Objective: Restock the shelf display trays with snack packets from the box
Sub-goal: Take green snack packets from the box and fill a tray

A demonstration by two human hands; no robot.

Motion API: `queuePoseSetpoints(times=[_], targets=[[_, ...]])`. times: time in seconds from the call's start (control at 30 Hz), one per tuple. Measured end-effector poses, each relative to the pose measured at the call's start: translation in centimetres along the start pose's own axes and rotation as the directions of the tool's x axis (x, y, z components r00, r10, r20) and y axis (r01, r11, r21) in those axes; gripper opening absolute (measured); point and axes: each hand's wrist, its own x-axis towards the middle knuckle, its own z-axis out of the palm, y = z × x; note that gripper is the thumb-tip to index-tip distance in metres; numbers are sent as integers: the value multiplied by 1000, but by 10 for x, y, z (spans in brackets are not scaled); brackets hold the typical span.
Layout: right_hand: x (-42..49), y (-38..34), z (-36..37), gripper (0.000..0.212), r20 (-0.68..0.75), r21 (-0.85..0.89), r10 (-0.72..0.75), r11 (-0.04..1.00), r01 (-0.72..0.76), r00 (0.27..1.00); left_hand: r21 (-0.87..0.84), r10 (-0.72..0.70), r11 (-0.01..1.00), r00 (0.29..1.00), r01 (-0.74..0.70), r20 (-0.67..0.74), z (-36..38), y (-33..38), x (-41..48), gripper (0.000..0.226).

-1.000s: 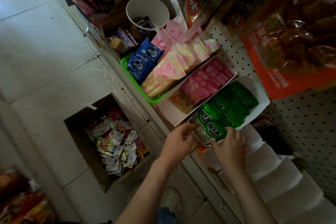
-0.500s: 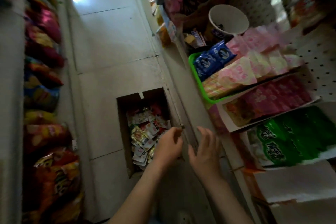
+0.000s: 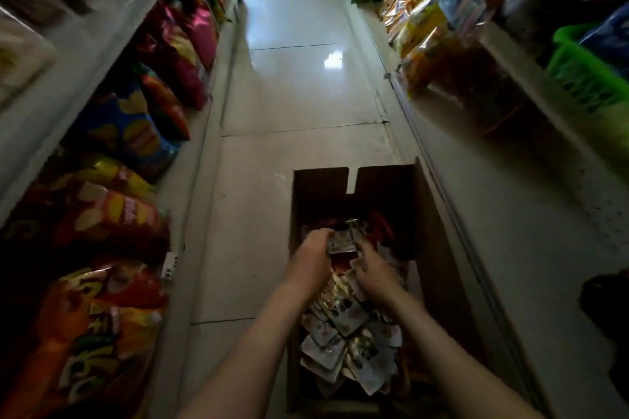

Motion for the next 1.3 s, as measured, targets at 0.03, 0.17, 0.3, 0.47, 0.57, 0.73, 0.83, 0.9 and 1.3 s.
queuePoseSetpoints(times=[0.03, 0.17, 0.3, 0.47, 0.57, 0.73, 0.83, 0.9, 1.3], targets=[[19, 8, 13, 54, 11, -50, -19, 999, 20, 1000, -27, -10, 1000, 999, 11, 33, 13, -1, 9, 48], [67, 22, 28, 51, -42, -219, 116, 968, -123, 992, -107, -141, 982, 979, 157, 146, 44, -3, 35, 60], [85, 28, 29, 53, -131, -392, 159, 898, -199, 979, -179, -333, 921, 938, 346, 100, 58, -24, 47, 56], [77, 43, 25, 47, -149, -572, 194, 783, -244, 970, -138, -447, 878, 888, 459, 109, 66, -39, 55, 56], [77, 45, 20, 36, -130, -589, 201, 772, -239, 971, -94, -441, 885, 887, 455, 140, 75, -41, 65, 55], [83, 53, 5, 35, -74, -487, 251, 835, -255, 965, -24, -468, 879, 870, 477, 155, 95, -57, 82, 65], [84, 57, -3, 40, -21, -437, 286, 859, -267, 958, -67, -461, 881, 882, 468, 101, 99, -65, 85, 79], [85, 57, -3, 45, 16, -444, 299, 857, -262, 954, -28, -489, 870, 868, 493, 83, 97, -64, 86, 70], [80, 52, 5, 41, 70, -401, 271, 889, -222, 960, -209, -550, 806, 831, 554, 82, 84, -50, 75, 33]])
